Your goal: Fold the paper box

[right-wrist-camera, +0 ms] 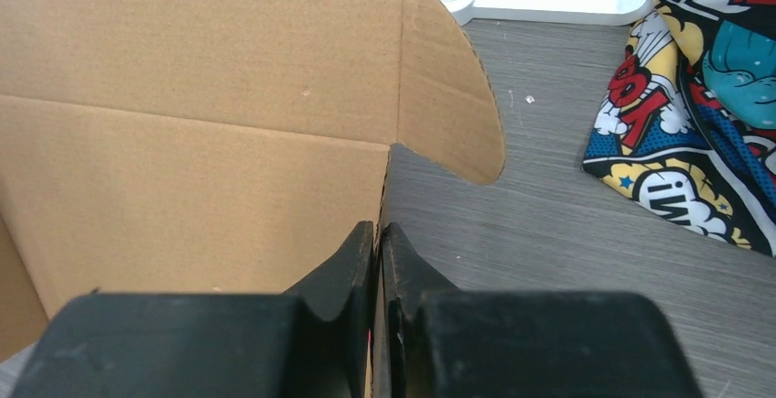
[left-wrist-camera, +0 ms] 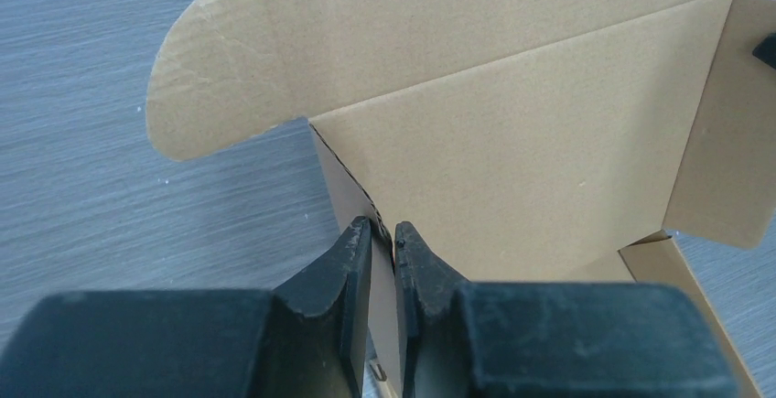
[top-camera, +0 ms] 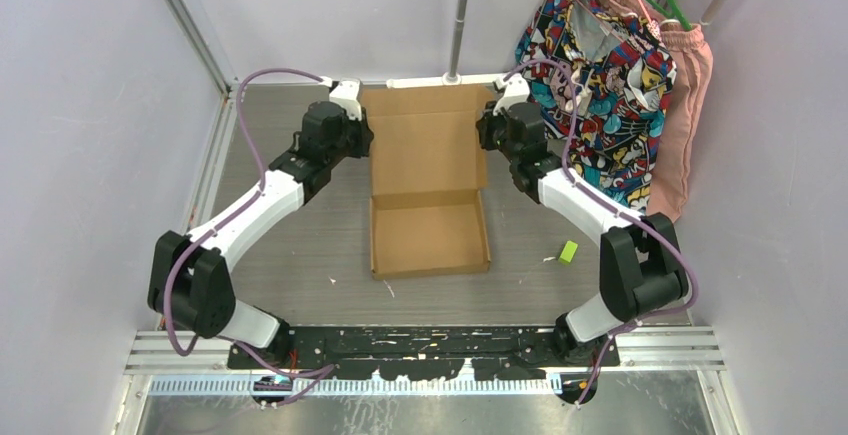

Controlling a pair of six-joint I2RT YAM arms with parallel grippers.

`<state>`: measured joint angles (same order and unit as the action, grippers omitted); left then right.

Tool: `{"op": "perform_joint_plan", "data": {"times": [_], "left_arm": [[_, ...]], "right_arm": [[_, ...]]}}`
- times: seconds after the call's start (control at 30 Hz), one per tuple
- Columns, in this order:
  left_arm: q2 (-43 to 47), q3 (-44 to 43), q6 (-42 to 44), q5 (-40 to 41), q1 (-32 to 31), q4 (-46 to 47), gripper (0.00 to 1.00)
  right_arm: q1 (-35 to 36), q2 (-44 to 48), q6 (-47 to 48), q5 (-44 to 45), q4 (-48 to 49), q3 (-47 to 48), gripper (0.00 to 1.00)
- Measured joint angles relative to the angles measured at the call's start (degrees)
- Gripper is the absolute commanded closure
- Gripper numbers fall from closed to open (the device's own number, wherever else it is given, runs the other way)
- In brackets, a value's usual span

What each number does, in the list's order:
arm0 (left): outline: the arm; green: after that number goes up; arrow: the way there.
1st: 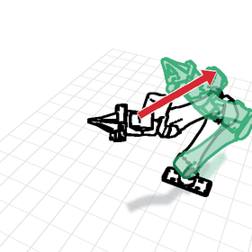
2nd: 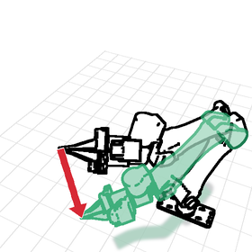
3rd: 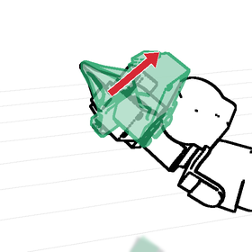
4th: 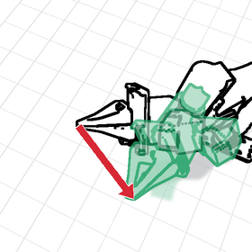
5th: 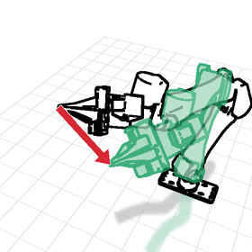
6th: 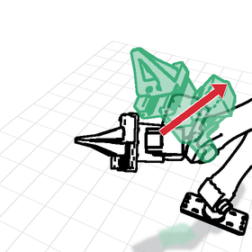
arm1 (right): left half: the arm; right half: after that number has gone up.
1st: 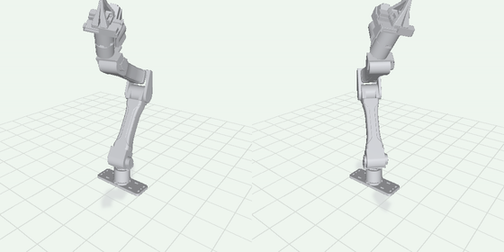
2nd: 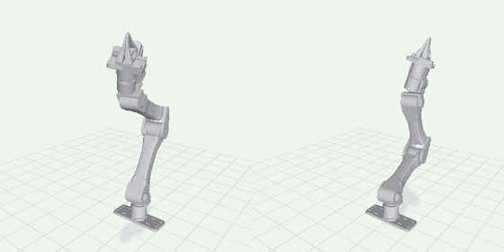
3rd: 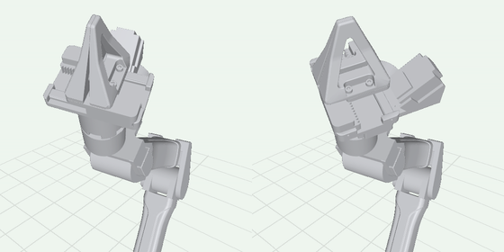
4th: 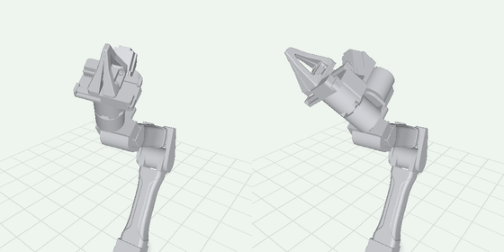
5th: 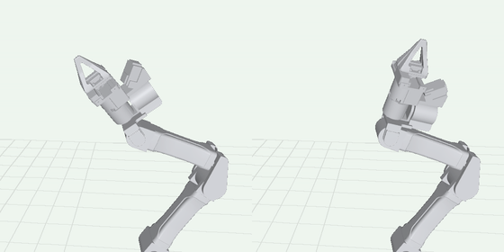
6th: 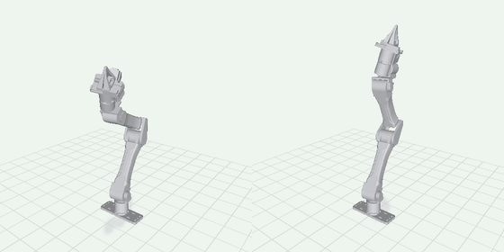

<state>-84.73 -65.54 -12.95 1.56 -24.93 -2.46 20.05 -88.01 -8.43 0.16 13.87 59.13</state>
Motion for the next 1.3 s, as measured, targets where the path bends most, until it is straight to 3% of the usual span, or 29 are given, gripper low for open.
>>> {"op": "perform_joint_plan", "data": {"times": [0.7, 1.03, 1.3], "left_arm": [[15.54, 14.64, 1.68, 14.21, -9.75, 4.59, 0.87], [22.60, 22.32, 3.02, 18.71, -13.49, 9.60, 0.88], [21.51, 24.96, 4.44, 19.52, -13.75, 16.55, 0.88]], "right_arm": [[14.27, 12.02, 4.83, 22.08, 4.66, -13.11, 0.88], [23.10, 17.55, 9.70, 34.93, 15.98, -22.67, 0.89], [24.37, 16.17, 13.49, 38.47, 21.11, -23.78, 0.89]]}}
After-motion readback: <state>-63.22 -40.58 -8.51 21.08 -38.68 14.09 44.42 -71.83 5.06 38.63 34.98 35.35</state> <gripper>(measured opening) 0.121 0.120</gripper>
